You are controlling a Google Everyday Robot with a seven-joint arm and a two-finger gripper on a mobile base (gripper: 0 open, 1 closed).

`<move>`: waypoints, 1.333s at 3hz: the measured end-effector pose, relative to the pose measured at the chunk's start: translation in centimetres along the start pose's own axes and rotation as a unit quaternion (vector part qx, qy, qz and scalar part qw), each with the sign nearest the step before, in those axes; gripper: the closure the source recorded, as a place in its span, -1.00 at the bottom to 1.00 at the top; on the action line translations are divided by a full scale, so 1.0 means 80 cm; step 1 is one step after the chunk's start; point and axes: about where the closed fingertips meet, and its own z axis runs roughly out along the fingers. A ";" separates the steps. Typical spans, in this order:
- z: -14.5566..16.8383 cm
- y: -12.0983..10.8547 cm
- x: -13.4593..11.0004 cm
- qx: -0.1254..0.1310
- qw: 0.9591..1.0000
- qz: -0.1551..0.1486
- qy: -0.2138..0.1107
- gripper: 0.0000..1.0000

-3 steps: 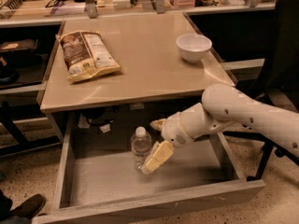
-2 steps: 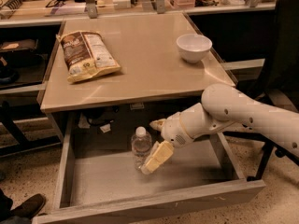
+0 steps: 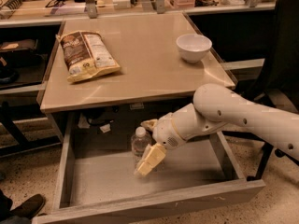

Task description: Pick water bottle from top drawer and place on counter

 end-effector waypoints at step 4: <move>0.011 0.003 -0.001 -0.007 1.000 -0.002 -0.005 0.30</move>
Offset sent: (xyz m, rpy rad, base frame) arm -0.0024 0.0069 -0.0045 0.0105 0.0051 0.0100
